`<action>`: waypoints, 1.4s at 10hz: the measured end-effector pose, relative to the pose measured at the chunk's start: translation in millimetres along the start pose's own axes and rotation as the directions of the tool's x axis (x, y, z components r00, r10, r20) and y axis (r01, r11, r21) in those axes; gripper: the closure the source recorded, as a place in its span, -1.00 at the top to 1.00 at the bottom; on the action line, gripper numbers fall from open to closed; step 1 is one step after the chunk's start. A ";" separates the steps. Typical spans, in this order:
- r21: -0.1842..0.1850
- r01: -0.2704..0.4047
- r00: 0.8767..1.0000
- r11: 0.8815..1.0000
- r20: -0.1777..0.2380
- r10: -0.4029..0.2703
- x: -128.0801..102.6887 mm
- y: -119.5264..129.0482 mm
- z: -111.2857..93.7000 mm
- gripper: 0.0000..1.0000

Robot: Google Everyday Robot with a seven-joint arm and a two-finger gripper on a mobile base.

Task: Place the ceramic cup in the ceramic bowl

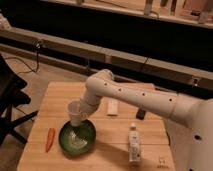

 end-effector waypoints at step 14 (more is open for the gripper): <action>-0.015 0.033 0.999 0.999 0.008 -0.033 -4.0 9.3 -0.6 -0.05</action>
